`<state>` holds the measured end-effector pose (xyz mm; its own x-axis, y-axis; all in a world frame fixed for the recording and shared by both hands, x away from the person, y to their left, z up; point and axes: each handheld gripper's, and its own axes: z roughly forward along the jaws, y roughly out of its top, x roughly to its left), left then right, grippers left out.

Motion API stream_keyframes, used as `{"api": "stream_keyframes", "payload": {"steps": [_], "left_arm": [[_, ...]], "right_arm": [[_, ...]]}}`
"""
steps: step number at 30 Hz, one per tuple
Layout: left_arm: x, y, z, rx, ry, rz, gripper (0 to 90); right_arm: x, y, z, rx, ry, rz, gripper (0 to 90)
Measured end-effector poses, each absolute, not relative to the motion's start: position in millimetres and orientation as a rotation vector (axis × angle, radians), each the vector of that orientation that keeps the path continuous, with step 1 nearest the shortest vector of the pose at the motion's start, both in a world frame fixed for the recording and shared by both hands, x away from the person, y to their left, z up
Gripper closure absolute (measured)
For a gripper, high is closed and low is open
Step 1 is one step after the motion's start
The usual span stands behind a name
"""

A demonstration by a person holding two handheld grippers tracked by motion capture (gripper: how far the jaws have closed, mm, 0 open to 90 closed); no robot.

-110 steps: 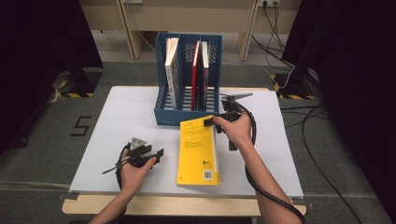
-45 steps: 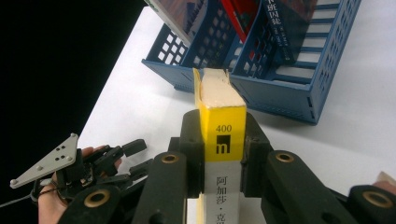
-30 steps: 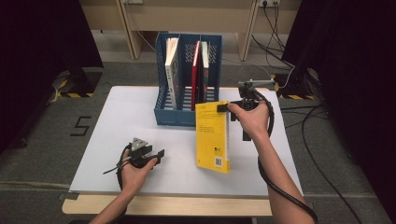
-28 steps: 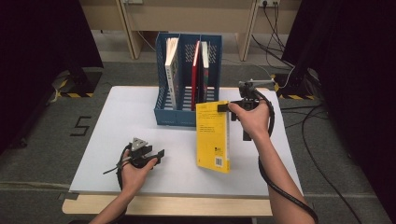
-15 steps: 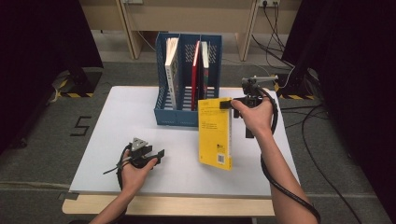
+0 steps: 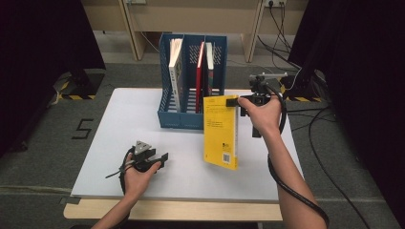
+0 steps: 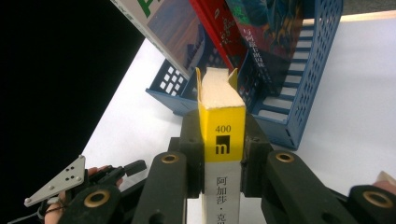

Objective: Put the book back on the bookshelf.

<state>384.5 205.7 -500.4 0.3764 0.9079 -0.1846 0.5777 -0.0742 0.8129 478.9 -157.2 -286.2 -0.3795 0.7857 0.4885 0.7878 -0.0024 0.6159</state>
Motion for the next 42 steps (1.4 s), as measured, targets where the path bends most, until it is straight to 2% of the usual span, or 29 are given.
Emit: {"api": "stream_keyframes", "payload": {"steps": [42], "left_arm": [[385,205,-500,1.770,1.305,0.476,39.1]], "right_arm": [[490,-176,-255,-1.823,-2.177,-1.470,76.1]]}}
